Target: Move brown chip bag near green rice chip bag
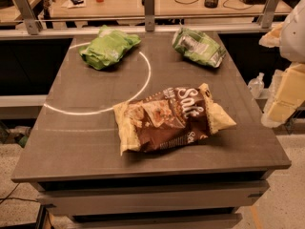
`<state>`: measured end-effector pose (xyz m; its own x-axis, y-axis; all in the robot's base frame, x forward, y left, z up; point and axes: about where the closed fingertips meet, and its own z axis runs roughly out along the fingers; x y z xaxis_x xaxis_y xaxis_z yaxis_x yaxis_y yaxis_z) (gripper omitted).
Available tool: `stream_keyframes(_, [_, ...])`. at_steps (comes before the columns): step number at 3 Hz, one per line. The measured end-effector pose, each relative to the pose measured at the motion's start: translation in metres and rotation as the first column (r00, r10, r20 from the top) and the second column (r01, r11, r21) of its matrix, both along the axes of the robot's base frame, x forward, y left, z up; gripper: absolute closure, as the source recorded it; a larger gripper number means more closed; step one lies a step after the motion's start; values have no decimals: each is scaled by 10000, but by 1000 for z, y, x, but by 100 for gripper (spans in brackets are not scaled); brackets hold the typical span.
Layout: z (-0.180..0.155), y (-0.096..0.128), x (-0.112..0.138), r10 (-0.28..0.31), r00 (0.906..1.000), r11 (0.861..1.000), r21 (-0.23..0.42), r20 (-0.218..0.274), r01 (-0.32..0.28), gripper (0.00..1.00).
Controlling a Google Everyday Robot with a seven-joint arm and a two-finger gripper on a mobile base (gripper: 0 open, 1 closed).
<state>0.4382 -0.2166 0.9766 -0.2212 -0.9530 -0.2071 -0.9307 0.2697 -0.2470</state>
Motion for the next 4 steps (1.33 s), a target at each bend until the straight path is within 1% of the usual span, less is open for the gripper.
stream_keyframes(1, [0, 0, 0, 2, 10000, 10000, 1, 3, -2, 0])
stream_keyframes(2, [-2, 12, 4, 370, 9992, 9992, 170, 145, -372, 0])
stream_keyframes(3, [-16, 31, 6, 1071, 9941, 9905, 850, 184, -1083, 0])
stream_keyframes(4, [-29, 55, 2, 1790, 9837, 9722, 1569, -201, -1737, 0])
